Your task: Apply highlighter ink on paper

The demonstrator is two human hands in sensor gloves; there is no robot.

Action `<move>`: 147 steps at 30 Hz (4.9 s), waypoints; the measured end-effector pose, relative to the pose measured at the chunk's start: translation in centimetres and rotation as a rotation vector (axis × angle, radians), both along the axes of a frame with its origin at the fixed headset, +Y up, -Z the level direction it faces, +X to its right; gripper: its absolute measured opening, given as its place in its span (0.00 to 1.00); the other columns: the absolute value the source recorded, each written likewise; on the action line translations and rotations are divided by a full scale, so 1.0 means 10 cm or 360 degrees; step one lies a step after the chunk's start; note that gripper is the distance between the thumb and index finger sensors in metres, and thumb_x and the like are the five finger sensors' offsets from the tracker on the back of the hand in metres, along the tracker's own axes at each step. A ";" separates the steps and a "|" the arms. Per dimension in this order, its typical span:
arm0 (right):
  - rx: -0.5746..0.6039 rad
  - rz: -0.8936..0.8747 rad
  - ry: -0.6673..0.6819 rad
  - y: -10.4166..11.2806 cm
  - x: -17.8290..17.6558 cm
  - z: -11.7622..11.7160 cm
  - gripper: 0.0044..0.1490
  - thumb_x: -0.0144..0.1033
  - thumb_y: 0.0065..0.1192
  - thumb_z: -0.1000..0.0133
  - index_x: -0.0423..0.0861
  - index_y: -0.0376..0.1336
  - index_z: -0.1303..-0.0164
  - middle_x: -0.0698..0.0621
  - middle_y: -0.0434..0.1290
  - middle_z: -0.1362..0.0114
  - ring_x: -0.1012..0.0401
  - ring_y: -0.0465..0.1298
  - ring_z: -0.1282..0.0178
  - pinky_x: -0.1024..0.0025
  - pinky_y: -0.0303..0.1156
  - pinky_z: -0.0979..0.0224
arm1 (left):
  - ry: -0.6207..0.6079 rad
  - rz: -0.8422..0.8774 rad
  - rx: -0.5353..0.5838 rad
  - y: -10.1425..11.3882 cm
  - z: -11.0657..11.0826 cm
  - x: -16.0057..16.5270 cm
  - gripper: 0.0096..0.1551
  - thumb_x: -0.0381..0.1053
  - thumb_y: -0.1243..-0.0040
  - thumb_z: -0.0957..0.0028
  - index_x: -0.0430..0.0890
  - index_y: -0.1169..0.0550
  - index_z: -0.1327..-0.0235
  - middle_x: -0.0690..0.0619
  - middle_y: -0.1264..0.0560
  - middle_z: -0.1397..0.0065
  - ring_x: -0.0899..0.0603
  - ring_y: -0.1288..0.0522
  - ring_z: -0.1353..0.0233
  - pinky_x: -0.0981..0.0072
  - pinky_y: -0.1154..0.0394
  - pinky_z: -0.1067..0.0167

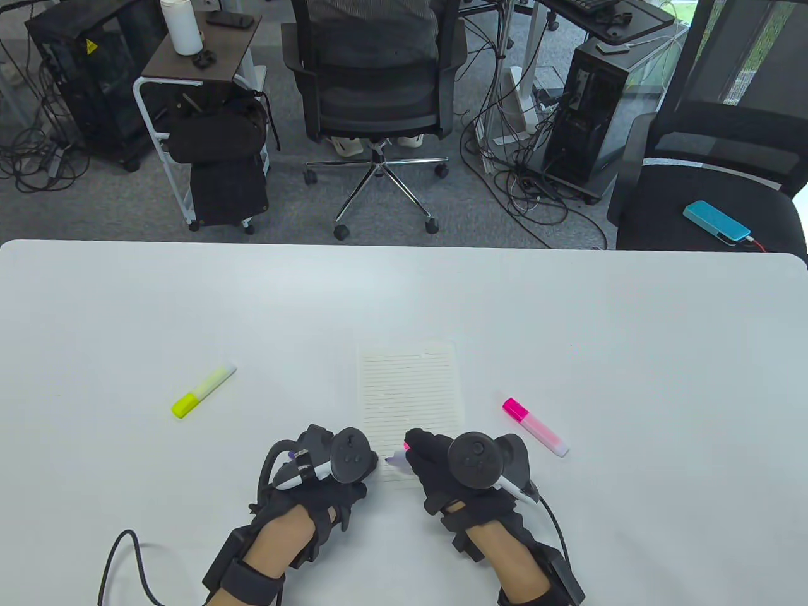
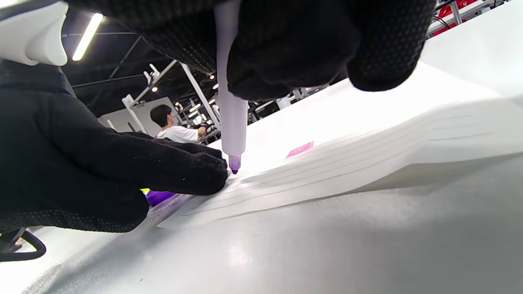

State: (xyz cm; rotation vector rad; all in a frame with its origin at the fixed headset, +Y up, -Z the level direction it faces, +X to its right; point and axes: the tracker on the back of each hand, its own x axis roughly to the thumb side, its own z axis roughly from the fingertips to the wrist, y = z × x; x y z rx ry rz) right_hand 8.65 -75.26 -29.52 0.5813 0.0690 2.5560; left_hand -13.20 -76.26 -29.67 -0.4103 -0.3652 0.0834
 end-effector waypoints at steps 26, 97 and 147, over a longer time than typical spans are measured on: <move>-0.0022 0.0204 0.0068 0.10 -0.12 0.04 0.23 0.41 0.66 0.34 0.44 0.69 0.32 0.43 0.81 0.52 0.54 0.79 0.68 0.47 0.76 0.39 | 0.0030 -0.0035 -0.0059 -0.03 0.01 0.05 0.36 0.58 0.41 0.53 0.57 0.32 0.28 0.55 0.44 0.17 0.30 0.45 0.19 0.29 0.52 0.28; -0.0137 0.0139 -0.0079 0.09 -0.09 0.08 0.23 0.41 0.64 0.34 0.44 0.68 0.31 0.43 0.81 0.51 0.53 0.80 0.67 0.46 0.75 0.38 | 0.0035 -0.0015 -0.0117 -0.05 0.00 0.03 0.37 0.58 0.41 0.53 0.57 0.34 0.27 0.55 0.46 0.17 0.30 0.46 0.19 0.30 0.51 0.28; -0.0145 0.0139 -0.0221 0.03 -0.08 0.07 0.24 0.42 0.62 0.33 0.45 0.66 0.29 0.43 0.80 0.47 0.52 0.80 0.63 0.46 0.74 0.37 | 0.0031 -0.0015 -0.0125 -0.05 0.00 0.03 0.37 0.58 0.41 0.53 0.57 0.35 0.27 0.55 0.47 0.17 0.30 0.46 0.20 0.30 0.50 0.28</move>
